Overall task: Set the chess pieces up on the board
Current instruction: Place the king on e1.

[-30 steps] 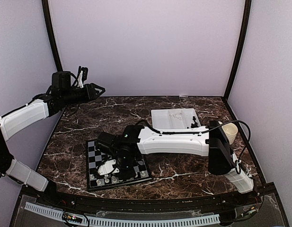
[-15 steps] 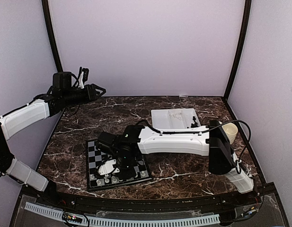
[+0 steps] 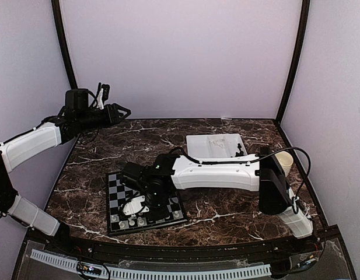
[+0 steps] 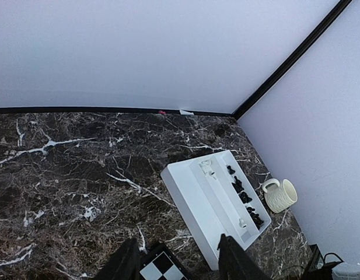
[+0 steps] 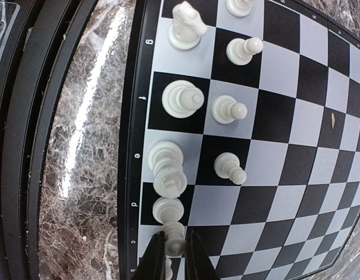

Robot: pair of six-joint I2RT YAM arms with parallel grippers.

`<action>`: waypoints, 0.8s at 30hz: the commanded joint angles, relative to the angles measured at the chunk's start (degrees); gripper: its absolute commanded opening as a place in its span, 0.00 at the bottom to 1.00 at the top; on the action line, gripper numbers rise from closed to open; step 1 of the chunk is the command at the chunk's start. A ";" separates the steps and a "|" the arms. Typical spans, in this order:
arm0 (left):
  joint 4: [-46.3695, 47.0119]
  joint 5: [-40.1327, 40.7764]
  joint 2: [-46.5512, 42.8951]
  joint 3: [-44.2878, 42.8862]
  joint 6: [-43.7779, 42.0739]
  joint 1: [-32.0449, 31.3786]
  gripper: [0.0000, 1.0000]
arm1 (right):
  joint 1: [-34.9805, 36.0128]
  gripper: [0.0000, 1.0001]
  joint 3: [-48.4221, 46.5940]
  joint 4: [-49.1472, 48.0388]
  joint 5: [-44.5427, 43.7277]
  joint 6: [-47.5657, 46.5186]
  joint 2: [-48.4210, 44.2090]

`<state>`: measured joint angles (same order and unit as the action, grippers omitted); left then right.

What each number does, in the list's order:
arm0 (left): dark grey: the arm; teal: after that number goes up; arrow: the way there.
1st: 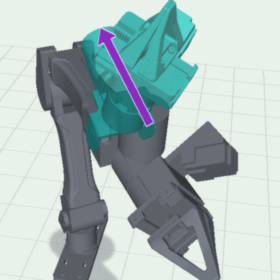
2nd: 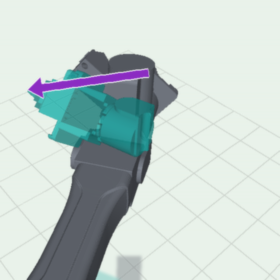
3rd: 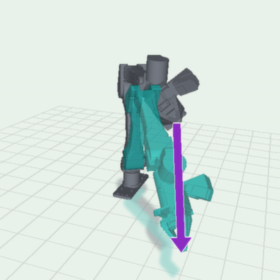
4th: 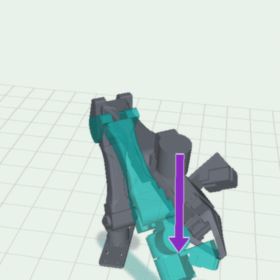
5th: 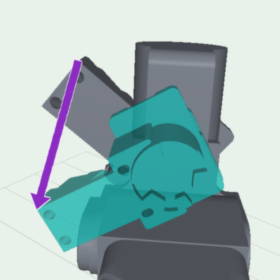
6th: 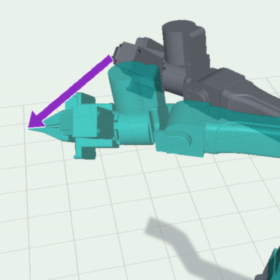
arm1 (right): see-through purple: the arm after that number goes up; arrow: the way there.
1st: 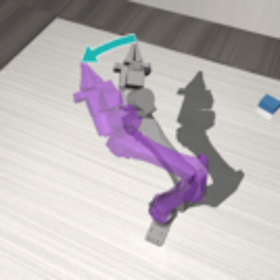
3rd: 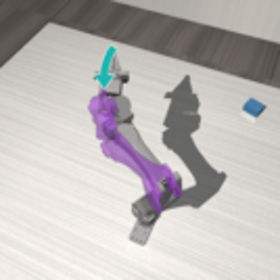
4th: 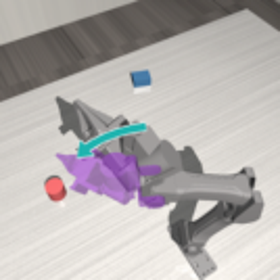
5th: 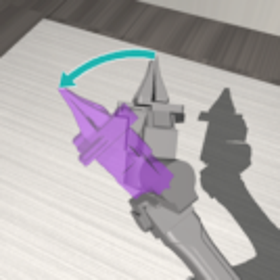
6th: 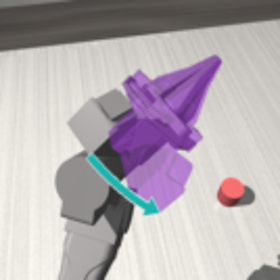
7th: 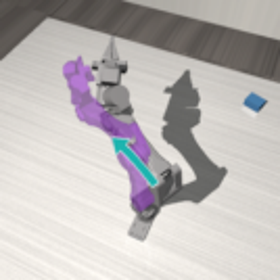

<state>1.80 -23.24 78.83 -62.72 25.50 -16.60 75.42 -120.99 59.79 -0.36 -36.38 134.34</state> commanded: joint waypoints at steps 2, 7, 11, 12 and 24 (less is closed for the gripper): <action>1.80 -0.90 0.03 0.83 0.16 0.43 0.48 | -0.36 0.11 0.18 1.10 -0.48 0.08 -0.81; 1.80 -0.97 0.10 0.81 0.17 0.42 0.48 | -0.40 0.20 -0.04 1.41 -0.07 0.15 -0.87; 1.80 -0.97 0.16 0.83 0.17 0.43 0.48 | -0.39 0.28 -0.20 1.38 0.10 0.42 -1.56; 1.80 -0.96 0.18 0.82 0.17 0.43 0.48 | -0.38 0.29 -0.35 1.35 0.14 0.43 -1.66; 1.63 -2.99 2.29 0.33 0.12 0.43 0.49 | -8.62 0.39 0.03 0.75 1.44 0.75 -10.10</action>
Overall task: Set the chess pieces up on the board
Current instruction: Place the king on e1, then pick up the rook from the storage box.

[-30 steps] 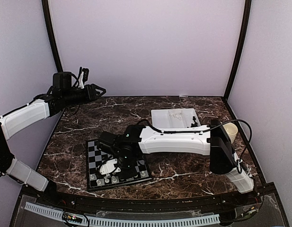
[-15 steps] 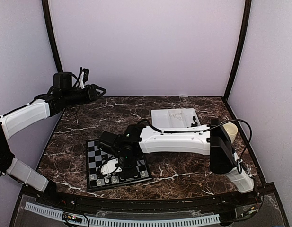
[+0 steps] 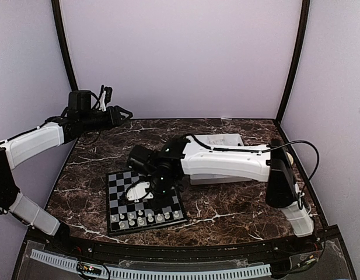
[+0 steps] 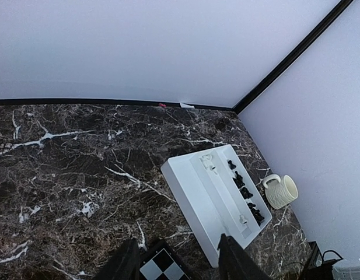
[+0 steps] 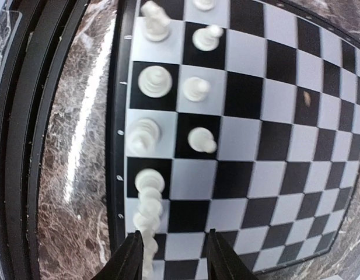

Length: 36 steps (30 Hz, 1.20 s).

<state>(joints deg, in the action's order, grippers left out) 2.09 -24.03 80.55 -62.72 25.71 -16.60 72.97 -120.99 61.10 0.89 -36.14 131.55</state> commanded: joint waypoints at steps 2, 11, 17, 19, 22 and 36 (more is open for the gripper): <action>1.24 -2.91 1.23 0.17 -0.01 0.43 0.48 | -10.36 0.39 2.63 -2.35 -0.68 0.84 -9.55; 1.26 -7.42 3.17 -0.99 -0.78 -0.21 0.42 | -35.61 0.30 15.26 -15.18 -0.71 7.03 -15.37; -3.72 -4.23 4.90 -3.49 -5.09 -3.48 0.40 | -43.55 0.25 16.03 -18.66 -2.72 11.65 -10.26; -5.05 -3.54 5.75 -4.10 -5.78 -4.27 0.40 | -44.97 0.25 14.22 -18.68 -2.65 12.54 -7.32; -5.50 -3.65 6.87 -4.36 -5.93 -5.10 0.40 | -46.20 0.25 9.80 -17.38 -1.26 13.81 -3.44; -6.46 -4.19 8.23 -5.06 -6.17 -6.32 0.40 | -47.62 0.30 -0.89 -16.50 -4.21 17.33 8.06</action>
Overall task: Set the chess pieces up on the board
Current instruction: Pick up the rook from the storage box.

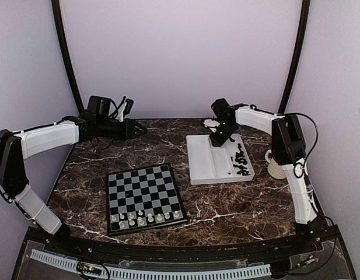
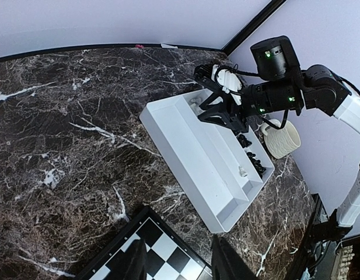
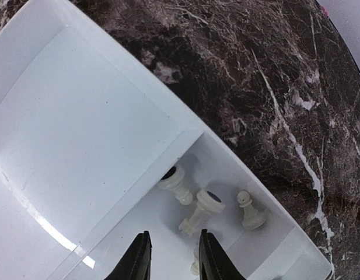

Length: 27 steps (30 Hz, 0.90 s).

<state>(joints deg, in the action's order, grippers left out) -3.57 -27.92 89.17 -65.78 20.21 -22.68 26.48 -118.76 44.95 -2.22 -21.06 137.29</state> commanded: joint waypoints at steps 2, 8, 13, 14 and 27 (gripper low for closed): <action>-0.82 -0.41 -0.33 -2.05 -0.61 -0.26 0.40 | -1.84 0.30 -4.26 0.02 -0.47 2.89 3.65; -0.82 -0.53 -0.22 -2.05 -0.54 -0.26 0.40 | -3.24 0.28 -6.39 1.14 1.92 4.16 6.12; -0.66 -1.04 0.06 -2.06 -0.22 -0.33 0.40 | -3.36 0.09 -5.61 2.31 4.66 4.66 6.57; -0.60 -1.18 0.16 -2.00 -0.15 -0.35 0.40 | -3.40 0.07 -4.94 2.33 5.06 4.68 6.01; 2.78 -4.35 -0.26 -1.15 -0.98 -2.61 0.40 | -2.12 0.03 15.84 -3.25 18.53 4.30 -19.48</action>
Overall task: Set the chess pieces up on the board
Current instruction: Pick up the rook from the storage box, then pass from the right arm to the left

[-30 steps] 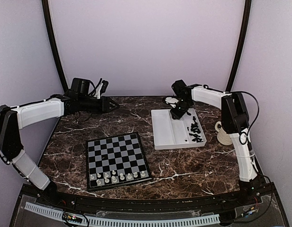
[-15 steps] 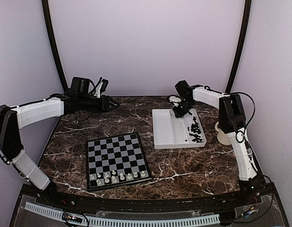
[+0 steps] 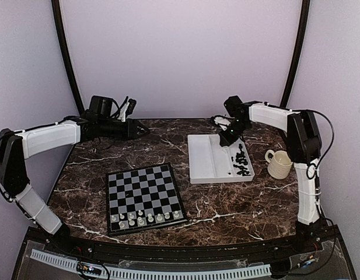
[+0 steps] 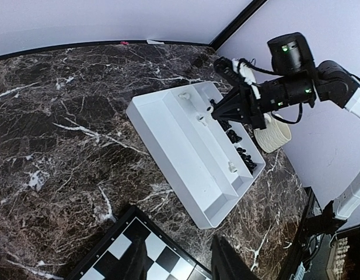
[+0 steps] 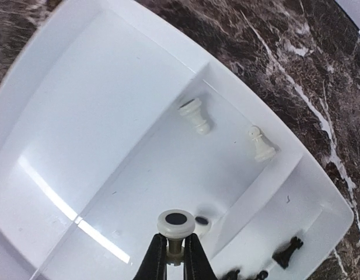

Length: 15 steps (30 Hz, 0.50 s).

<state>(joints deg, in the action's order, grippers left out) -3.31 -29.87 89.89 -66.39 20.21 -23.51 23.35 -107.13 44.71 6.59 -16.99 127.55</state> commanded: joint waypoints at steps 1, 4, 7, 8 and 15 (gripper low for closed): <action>2.83 -2.55 -1.09 -0.18 -1.23 -2.19 0.40 | 1.33 0.03 5.82 -3.63 12.69 0.35 -11.68; 6.22 -2.10 -2.01 1.49 -2.63 -4.66 0.40 | 2.35 0.03 9.92 -6.20 20.86 1.59 -16.78; 10.44 -0.40 -3.42 3.58 -3.37 -7.48 0.40 | 3.03 0.04 13.69 -9.52 30.91 4.32 -20.86; 12.59 0.55 -4.18 4.37 -3.13 -9.03 0.40 | 3.40 0.04 14.66 -10.10 33.39 4.69 -21.96; 12.54 1.42 -1.15 0.28 10.74 -12.99 0.43 | 9.43 0.05 16.06 -3.66 29.99 -4.64 -25.79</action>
<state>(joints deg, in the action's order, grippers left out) 7.60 -29.45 88.44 -63.16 21.34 -36.05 29.06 -92.40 37.78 37.08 -15.92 104.44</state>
